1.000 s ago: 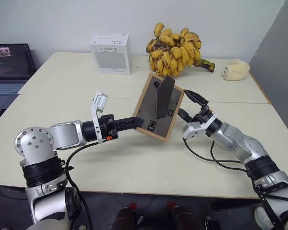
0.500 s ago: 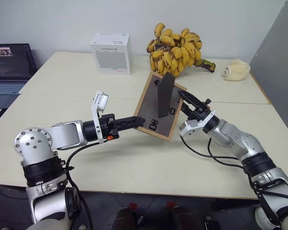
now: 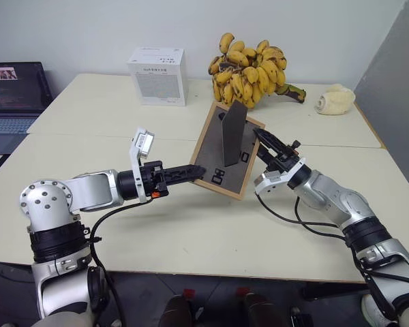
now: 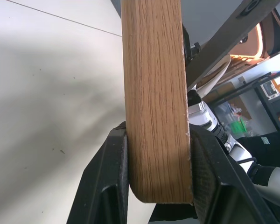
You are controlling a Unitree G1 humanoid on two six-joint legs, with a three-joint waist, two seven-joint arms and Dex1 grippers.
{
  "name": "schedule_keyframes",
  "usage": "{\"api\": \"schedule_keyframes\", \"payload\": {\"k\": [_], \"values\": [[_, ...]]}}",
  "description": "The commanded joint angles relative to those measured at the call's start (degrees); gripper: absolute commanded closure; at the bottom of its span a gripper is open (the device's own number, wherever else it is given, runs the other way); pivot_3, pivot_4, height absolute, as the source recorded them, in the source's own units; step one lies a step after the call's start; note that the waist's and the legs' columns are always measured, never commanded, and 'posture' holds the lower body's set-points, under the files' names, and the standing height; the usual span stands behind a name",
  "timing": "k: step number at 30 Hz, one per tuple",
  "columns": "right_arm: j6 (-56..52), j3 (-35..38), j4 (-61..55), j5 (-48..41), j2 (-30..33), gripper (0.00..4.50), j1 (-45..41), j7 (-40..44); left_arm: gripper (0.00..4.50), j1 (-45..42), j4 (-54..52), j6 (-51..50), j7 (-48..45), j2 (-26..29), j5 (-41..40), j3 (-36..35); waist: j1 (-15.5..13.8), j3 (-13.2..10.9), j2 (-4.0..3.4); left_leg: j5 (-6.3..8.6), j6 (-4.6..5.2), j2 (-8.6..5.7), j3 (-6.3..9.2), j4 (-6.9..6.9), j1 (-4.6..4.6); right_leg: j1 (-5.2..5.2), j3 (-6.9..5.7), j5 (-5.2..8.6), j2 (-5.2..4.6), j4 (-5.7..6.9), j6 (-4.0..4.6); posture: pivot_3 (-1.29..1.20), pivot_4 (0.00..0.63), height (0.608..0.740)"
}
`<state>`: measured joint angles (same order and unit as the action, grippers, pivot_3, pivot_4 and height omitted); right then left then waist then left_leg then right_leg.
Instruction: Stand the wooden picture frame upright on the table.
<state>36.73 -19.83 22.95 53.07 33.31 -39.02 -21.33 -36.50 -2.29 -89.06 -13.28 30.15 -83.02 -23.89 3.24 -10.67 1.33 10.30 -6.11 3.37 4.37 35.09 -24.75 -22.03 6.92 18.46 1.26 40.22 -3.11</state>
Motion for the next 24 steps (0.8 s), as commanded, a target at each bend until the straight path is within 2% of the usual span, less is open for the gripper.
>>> {"api": "schedule_keyframes", "payload": {"k": [1, 3, 4, 10, 14, 18, 22, 24], "values": [[0.1, -0.1, -1.5, -0.2, 0.2, 2.96, -0.6, 0.2, 3.18, 0.2, -2.1, 1.8, -0.3, 1.8, -2.3, 1.0, 0.0, 0.0, 0.00, 0.00, 0.00, 0.00, 0.00, 0.00, 0.00, 0.00, 0.00, 0.00, 0.00, 0.01, 0.00, 0.00, 0.150, 0.740], [0.0, -0.1, -1.6, -0.3, 0.2, 2.96, -0.6, 0.3, 2.48, 0.7, -2.0, 2.4, 0.0, 2.2, -3.0, 1.3, 0.0, 0.0, 0.00, 0.00, 0.00, 0.00, 0.00, 0.01, 0.01, 0.00, 0.00, 0.00, 0.00, 0.03, 0.00, 0.00, 0.150, 0.740], [0.0, -0.2, -1.6, -0.4, 0.2, 2.96, -0.6, 0.3, 2.37, 0.9, -2.0, 2.8, 0.1, 2.4, -3.4, 1.4, 0.0, 0.0, 0.00, 0.00, 0.00, 0.00, 0.00, 0.01, 0.02, 0.00, 0.00, 0.00, 0.00, 0.04, 0.00, 0.00, 0.150, 0.740], [-0.1, -0.2, -1.2, -1.5, 0.1, 2.96, -1.0, 0.8, 0.92, 1.8, -3.5, 5.4, -0.9, 4.3, -2.5, 2.5, 0.0, 0.0, 0.00, 0.00, 0.03, -0.03, 0.02, 0.03, 0.04, 0.00, 0.00, 0.00, -0.01, 0.15, 0.00, 0.00, 0.150, 0.740], [0.2, 0.0, -0.4, -2.8, -0.3, 2.96, -1.3, 1.6, 0.92, 2.5, -4.7, 7.6, -2.2, 6.0, -1.5, 2.7, 0.0, 0.0, 0.00, -0.01, 0.04, -0.03, 0.03, 0.03, 0.04, 0.00, -0.01, 0.00, -0.01, 0.17, 0.00, 0.00, 0.150, 0.740], [1.5, 0.6, 1.2, -8.8, -1.6, 2.96, -1.9, 6.6, 0.92, 5.3, -11.7, 15.4, -10.6, 11.1, 4.5, -0.2, 0.2, 0.0, 0.01, -0.01, 0.04, -0.03, 0.03, 0.03, 0.04, 0.00, -0.01, 0.01, -0.01, 0.17, 0.01, 0.00, 0.150, 0.740], [1.2, 1.5, 3.6, -21.7, -4.1, 2.96, -2.9, 18.8, 0.92, 16.1, -20.6, 26.6, -24.2, 18.5, 14.2, -5.0, 1.1, 0.0, 0.02, -0.01, 0.02, 0.03, 0.01, -0.02, 0.07, -0.01, 0.00, 0.01, 0.02, 0.17, 0.03, 0.00, 0.150, 0.740], [-2.0, 2.1, 3.8, -32.6, -6.5, 2.96, -2.9, 29.6, 0.92, 23.1, -23.3, 30.0, -28.6, 20.8, 17.1, -9.1, 1.2, 0.0, 0.02, -0.01, 0.03, 0.00, -0.01, -0.04, 0.12, 0.00, 0.00, 0.04, -0.02, 0.20, 0.06, 0.00, 0.150, 0.740]]}}
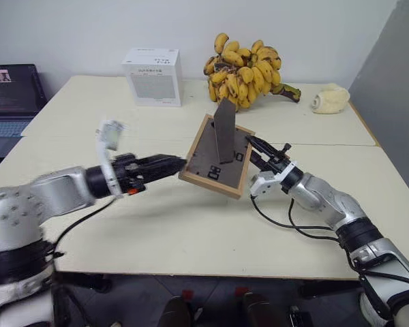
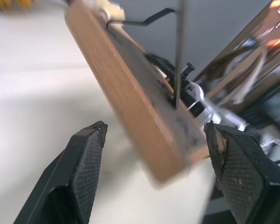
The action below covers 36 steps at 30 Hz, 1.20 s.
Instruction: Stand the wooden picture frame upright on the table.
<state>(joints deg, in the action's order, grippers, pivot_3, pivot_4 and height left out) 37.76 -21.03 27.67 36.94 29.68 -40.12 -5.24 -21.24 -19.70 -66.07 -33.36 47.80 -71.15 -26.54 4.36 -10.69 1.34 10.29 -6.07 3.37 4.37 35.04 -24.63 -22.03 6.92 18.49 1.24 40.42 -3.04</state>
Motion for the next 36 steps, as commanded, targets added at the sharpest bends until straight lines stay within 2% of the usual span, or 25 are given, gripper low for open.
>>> {"api": "schedule_keyframes", "payload": {"k": [1, 3, 6, 10, 15, 18, 21, 28, 36], "values": [[-4.9, 3.7, -1.3, -21.3, -4.0, 2.96, -1.6, 18.0, 0.92, 10.7, -6.8, 8.2, -9.9, 3.6, 6.2, -8.1, 0.3, 0.0, 0.01, 0.01, 0.01, 0.01, 0.02, 0.00, 0.01, 0.02, -0.03, 0.00, 0.01, -0.01, 0.01, 0.00, 0.150, 0.740], [-11.9, 4.4, -4.2, -32.4, -6.7, 2.96, -1.0, 29.0, 0.92, 17.5, -9.2, 10.9, -12.0, 3.8, 9.2, -11.2, 0.4, 0.0, 0.00, 0.01, 0.02, 0.04, 0.02, -0.01, 0.09, 0.10, -0.02, 0.01, 0.01, 0.00, 0.02, 0.00, 0.150, 0.740], [-22.4, 4.2, -10.3, -43.8, -8.7, 2.96, 0.6, 41.9, 0.92, 25.2, -12.3, 14.9, -13.2, 3.0, 13.8, -13.7, 0.4, 0.0, -0.01, 0.02, 0.03, 0.09, 0.07, -0.03, 0.27, 0.31, -0.09, 0.07, 0.03, -0.01, 0.12, 0.00, 0.150, 0.740], [-38.7, 3.2, -18.5, -55.6, -9.4, 2.96, 3.3, 53.9, 0.92, 31.8, -15.4, 18.1, -12.7, 1.3, 17.1, -15.7, -0.3, 0.0, -0.02, 0.03, 0.03, 0.11, 0.15, -0.06, 0.31, 0.37, -0.20, 0.16, 0.03, -0.02, 0.24, 0.00, 0.150, 0.740], [-54.3, 2.4, -22.9, -64.8, -8.8, 2.96, 5.8, 64.8, 0.92, 35.5, -17.5, 19.7, -11.9, 0.1, 17.2, -17.3, -0.9, 0.0, -0.02, 0.03, 0.03, 0.12, 0.14, -0.09, 0.31, 0.35, -0.21, 0.26, 0.04, -0.06, 0.27, 0.00, 0.150, 0.740], [-60.2, 3.6, -21.4, -67.8, -10.2, 2.96, 6.6, 66.4, 0.92, 36.1, -18.1, 19.6, -11.2, 0.0, 16.1, -18.1, -0.9, 0.0, -0.01, 0.03, 0.03, 0.15, 0.13, -0.09, 0.34, 0.34, -0.21, 0.33, 0.07, -0.06, 0.19, 0.00, 0.150, 0.740], [-61.6, 4.6, -18.2, -67.4, -12.5, 2.96, 6.8, 65.3, 0.92, 35.3, -17.9, 18.7, -10.0, 0.4, 14.5, -18.8, -0.9, 0.0, -0.01, 0.04, 0.03, 0.19, 0.08, -0.11, 0.42, 0.35, -0.20, 0.40, 0.11, -0.06, 0.17, 0.00, 0.150, 0.740], [-58.2, 5.3, -13.3, -62.3, -14.9, 2.96, 8.2, 63.1, 0.92, 32.7, -15.6, 17.1, -8.7, 3.3, 11.5, -18.8, -0.5, 0.0, 0.01, 0.05, 0.02, 0.32, -0.04, -0.22, 0.64, 0.39, -0.08, 0.45, 0.25, -0.06, 0.18, 0.00, 0.150, 0.740], [-52.1, 6.4, -7.5, -58.2, -14.5, 2.96, 12.2, 62.4, 0.92, 27.9, -12.4, 16.1, -8.4, 6.3, 9.8, -16.5, 0.7, 0.0, 0.03, 0.06, 0.02, 0.41, -0.08, -0.32, 0.92, 0.58, -0.01, 0.51, 0.37, -0.05, 0.22, 0.00, 0.150, 0.740]]}}
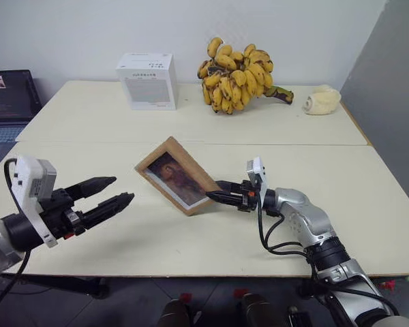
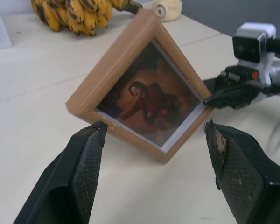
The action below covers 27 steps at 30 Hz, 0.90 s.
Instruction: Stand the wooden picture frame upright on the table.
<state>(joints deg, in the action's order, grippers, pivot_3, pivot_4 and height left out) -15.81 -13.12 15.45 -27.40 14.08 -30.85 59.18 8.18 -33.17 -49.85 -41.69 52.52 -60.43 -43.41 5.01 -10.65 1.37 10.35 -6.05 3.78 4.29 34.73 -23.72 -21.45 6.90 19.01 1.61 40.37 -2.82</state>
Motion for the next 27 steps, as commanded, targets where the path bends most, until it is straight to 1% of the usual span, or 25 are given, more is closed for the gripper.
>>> {"api": "schedule_keyframes", "payload": {"k": [1, 9, 14, 21, 27], "values": [[1.9, -1.4, 5.0, 6.5, 1.2, 2.96, 3.4, -2.1, 0.92, -1.8, 1.4, -0.2, -0.2, 1.9, -0.8, 0.6, 0.1, 0.0, -0.01, 0.00, 0.00, 0.00, -0.01, -0.01, 0.03, 0.01, 0.02, 0.01, 0.00, 0.00, 0.01, 0.00, 0.150, 0.740], [4.3, 0.2, 6.2, 9.0, 2.7, 2.96, 6.9, -2.0, 0.92, -3.6, 3.2, -0.7, -1.9, 4.0, -0.2, 2.5, -0.1, 0.0, -0.01, 0.01, -0.01, -0.04, -0.05, -0.03, -0.07, -0.06, 0.10, 0.01, 0.01, -0.02, 0.00, 0.00, 0.150, 0.740], [4.2, 0.6, 5.5, 9.2, 2.2, 2.96, 6.5, -2.6, 0.92, -3.6, 3.6, -0.7, -3.0, 4.3, 0.4, 3.3, -0.3, 0.0, 0.01, 0.01, -0.02, -0.05, -0.03, -0.02, -0.07, -0.03, 0.09, 0.01, 0.00, -0.09, -0.01, 0.00, 0.150, 0.740], [3.9, -0.1, 2.2, 10.5, 3.1, 2.96, 6.2, -2.0, 0.92, 0.2, 1.3, -0.6, -5.5, 3.8, 1.0, 4.3, -0.3, 0.0, 0.00, 0.01, -0.02, -0.04, -0.04, -0.03, -0.08, -0.05, 0.10, 0.02, 0.00, -0.09, 0.00, 0.00, 0.150, 0.740], [5.0, -1.0, -3.6, 13.0, 5.6, 2.96, 7.9, -1.6, 0.92, 3.2, -1.8, 3.5, -5.9, 2.1, 5.9, 6.4, -0.6, 0.0, -0.04, 0.02, -0.03, -0.06, -0.04, -0.10, -0.14, -0.04, 0.10, 0.02, -0.04, -0.32, 0.01, 0.00, 0.150, 0.740]]}}
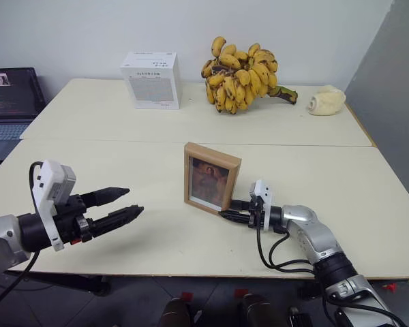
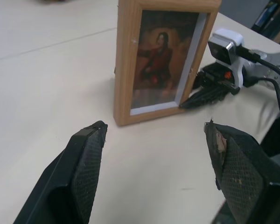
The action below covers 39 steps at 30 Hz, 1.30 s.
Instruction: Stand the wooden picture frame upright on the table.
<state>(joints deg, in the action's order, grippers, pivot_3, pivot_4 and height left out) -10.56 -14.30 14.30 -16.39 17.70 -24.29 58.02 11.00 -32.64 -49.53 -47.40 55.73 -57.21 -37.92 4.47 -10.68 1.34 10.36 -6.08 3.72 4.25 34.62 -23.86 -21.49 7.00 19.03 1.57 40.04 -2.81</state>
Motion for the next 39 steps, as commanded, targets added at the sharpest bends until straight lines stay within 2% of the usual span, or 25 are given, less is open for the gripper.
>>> {"api": "schedule_keyframes", "payload": {"k": [1, 10, 20, 23, 34, 35, 36, 39], "values": [[-0.5, 0.2, -3.4, 2.0, 2.4, 2.96, 1.5, -0.4, 0.92, 0.3, -2.6, 4.0, 0.1, -1.7, 3.5, 1.6, -0.1, 0.0, 0.00, 0.00, 0.00, -0.01, 0.00, -0.01, -0.02, 0.01, 0.00, 0.00, -0.02, -0.04, -0.01, 0.00, 0.150, 0.740], [-2.3, 0.5, -4.5, 1.9, 2.3, 2.96, 0.6, -0.9, 0.92, -2.2, -3.0, 8.5, 1.1, -4.6, 6.9, 5.5, -0.2, 0.0, 0.01, 0.01, -0.01, -0.03, -0.07, -0.02, -0.03, 0.00, 0.03, -0.03, -0.07, -0.09, -0.05, 0.00, 0.150, 0.740], [-2.5, 0.6, -5.1, 2.0, 2.0, 2.96, 0.9, -1.6, 0.92, -1.1, -3.4, 8.0, 0.4, -3.2, 9.7, 7.0, -0.2, 0.0, 0.00, 0.01, -0.01, -0.02, -0.08, -0.02, -0.03, 0.00, 0.04, -0.06, -0.06, -0.09, -0.10, 0.00, 0.150, 0.740], [-2.5, 1.0, -5.3, 1.4, 1.9, 3.28, 1.0, -1.5, 0.91, -1.9, -3.0, 8.3, 0.7, -3.9, 9.1, 6.9, -0.2, 0.0, 0.01, 0.01, -0.01, -0.02, -0.08, -0.02, -0.03, 0.00, 0.04, -0.04, -0.06, -0.09, -0.07, 0.00, 0.150, 0.740], [-4.0, 1.2, -5.5, 2.0, 2.4, 3.30, 0.2, -2.2, 0.91, -3.1, -2.2, 8.0, 1.0, -4.3, 9.0, 7.4, -0.2, 0.0, 0.01, 0.01, -0.01, -0.02, -0.08, -0.02, -0.03, 0.00, 0.04, -0.05, -0.06, -0.09, -0.09, 0.00, 0.150, 0.740], [-4.5, 1.4, -5.5, 1.6, 2.5, 2.59, 0.2, -2.0, 0.91, -3.3, -2.1, 8.0, 1.1, -4.5, 8.8, 7.4, -0.2, 0.0, 0.01, 0.01, -0.01, -0.02, -0.08, -0.02, -0.03, -0.01, 0.05, -0.05, -0.06, -0.09, -0.09, 0.00, 0.150, 0.740], [-4.6, 1.5, -5.6, 1.5, 2.6, 2.53, 0.1, -1.8, 0.91, -3.4, -2.1, 7.9, 1.2, -4.6, 8.7, 7.5, -0.2, 0.0, 0.01, 0.01, -0.01, -0.02, -0.08, -0.01, -0.03, -0.01, 0.04, -0.04, -0.06, -0.09, -0.06, 0.00, 0.150, 0.740], [-4.6, 1.4, -5.8, 1.7, 2.9, 1.88, 0.1, -1.8, 0.91, -3.7, -2.1, 8.0, 1.3, -4.7, 8.8, 7.9, -0.2, 0.0, 0.01, 0.01, -0.01, -0.02, -0.09, -0.02, -0.04, -0.02, 0.06, -0.05, -0.06, -0.10, -0.08, 0.00, 0.150, 0.740]]}}
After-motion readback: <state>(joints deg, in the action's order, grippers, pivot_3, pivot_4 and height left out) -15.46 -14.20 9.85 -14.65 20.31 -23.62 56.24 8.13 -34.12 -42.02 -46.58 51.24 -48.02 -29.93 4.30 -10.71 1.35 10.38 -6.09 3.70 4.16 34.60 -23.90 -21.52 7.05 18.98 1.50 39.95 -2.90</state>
